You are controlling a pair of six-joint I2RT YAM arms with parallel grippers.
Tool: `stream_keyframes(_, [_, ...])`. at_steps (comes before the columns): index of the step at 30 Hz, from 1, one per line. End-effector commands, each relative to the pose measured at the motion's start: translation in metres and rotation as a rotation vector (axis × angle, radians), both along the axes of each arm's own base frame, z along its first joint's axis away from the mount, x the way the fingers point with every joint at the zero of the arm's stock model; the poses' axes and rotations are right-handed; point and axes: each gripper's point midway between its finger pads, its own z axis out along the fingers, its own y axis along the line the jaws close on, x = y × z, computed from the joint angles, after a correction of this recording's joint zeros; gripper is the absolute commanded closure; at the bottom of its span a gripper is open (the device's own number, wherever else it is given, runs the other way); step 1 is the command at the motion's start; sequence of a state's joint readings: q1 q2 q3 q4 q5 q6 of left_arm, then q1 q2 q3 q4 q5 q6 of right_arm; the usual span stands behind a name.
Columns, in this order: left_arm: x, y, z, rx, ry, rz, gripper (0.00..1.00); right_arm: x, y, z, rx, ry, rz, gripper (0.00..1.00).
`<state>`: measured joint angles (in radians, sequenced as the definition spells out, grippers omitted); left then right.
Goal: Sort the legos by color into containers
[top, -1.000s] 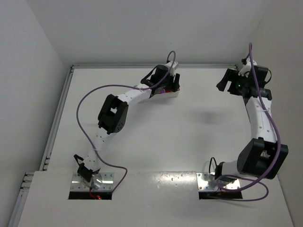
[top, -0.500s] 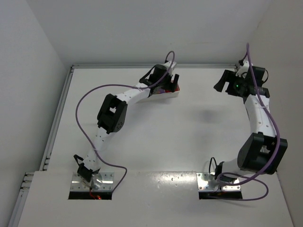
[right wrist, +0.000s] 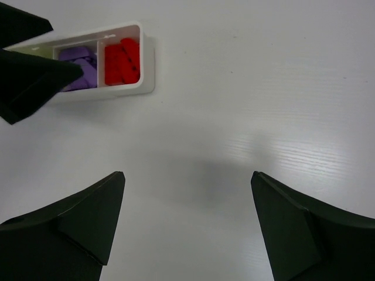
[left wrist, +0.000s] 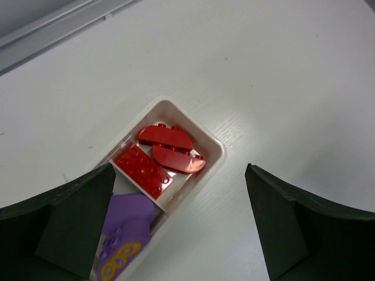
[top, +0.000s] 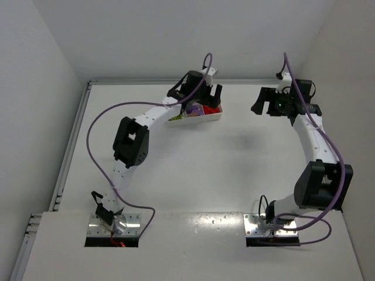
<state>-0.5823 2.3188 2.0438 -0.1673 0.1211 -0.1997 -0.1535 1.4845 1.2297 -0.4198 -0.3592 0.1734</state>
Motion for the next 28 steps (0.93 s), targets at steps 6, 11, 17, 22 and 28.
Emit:
stream_keyframes(6, [-0.036, 0.105, 0.129, -0.014, -0.028, 0.052, 0.0, 0.018, 0.028, 0.001, -0.054, -0.038, 0.152, 0.1])
stream_keyframes(11, [-0.042, 0.203, 0.093, 0.003, 0.089, 0.235, 0.0, 0.029, 0.032, -0.021, -0.03, 0.003, 0.187, 0.06])
stream_keyframes(17, [-0.069, 0.312, 0.039, 0.105, 0.189, 0.461, 0.0, 0.045, 0.029, -0.037, -0.036, -0.007, 0.17, 0.05])
stream_keyframes(22, [-0.099, 0.369, -0.012, 0.218, 0.263, 0.603, 0.0, 0.045, 0.019, -0.072, -0.079, 0.039, 0.146, 0.05])
stream_keyframes(28, [-0.114, 0.406, -0.039, 0.207, 0.331, 0.705, 0.0, 0.041, 0.011, -0.091, -0.107, 0.07, 0.144, 0.05])
